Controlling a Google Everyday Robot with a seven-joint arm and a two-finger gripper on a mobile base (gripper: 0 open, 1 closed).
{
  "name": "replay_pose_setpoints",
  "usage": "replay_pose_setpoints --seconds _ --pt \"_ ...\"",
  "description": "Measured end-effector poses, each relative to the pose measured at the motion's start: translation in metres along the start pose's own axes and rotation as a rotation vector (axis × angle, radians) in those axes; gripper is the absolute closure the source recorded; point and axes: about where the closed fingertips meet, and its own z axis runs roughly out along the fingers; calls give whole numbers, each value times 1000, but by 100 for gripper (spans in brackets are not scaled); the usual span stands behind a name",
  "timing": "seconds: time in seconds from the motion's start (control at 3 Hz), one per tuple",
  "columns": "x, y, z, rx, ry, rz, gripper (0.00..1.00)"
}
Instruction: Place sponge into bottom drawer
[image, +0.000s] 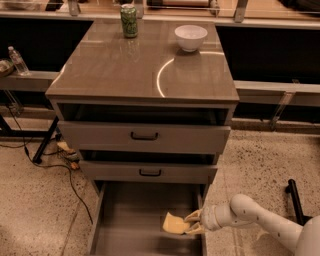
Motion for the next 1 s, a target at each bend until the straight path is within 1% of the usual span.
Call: replay_pose_setpoints --seconds 0.33,0.67,1.0 --pt "17 1 22 -3 -6 10 100" --pt "28 0 40 -2 -22 22 83" --pt "36 1 56 -6 -29 32 60"
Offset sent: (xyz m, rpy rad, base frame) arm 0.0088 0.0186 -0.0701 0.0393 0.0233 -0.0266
